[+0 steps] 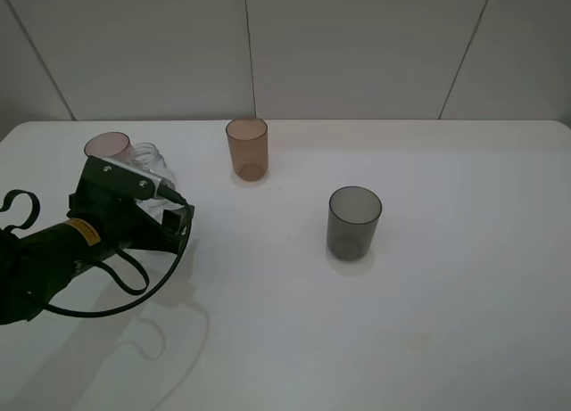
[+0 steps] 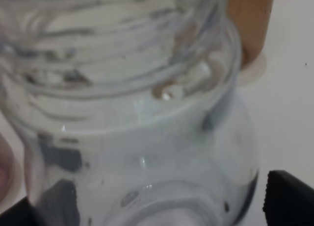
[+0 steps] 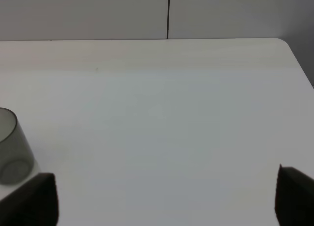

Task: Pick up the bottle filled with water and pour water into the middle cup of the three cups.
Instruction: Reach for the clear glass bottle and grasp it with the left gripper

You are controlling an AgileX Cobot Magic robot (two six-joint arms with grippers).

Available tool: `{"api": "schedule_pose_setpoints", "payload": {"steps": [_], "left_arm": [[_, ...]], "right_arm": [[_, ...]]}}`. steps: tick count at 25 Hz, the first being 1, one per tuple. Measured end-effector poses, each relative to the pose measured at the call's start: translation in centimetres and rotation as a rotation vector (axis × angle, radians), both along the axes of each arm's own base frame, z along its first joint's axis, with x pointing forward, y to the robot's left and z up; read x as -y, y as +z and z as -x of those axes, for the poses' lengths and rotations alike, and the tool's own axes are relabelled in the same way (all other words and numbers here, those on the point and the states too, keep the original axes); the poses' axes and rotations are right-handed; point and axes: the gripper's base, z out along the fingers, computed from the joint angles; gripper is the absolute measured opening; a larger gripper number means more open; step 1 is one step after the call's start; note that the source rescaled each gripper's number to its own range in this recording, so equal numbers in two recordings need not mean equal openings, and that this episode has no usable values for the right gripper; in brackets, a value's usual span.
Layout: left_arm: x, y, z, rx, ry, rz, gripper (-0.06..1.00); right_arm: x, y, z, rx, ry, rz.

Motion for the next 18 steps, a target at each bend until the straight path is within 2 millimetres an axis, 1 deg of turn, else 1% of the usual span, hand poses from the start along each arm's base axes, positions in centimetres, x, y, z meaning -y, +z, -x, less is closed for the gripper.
{"api": "schedule_pose_setpoints", "payload": {"steps": [5,18], "left_arm": [[0.4,0.2,-0.9,0.024,0.000,0.011,1.00],[0.6,0.4,-1.4,0.036,0.008,0.037,1.00]], "right_arm": [[0.0,0.0,0.0,0.000,0.000,0.000],[0.0,0.0,0.0,0.000,0.000,0.000]]}}
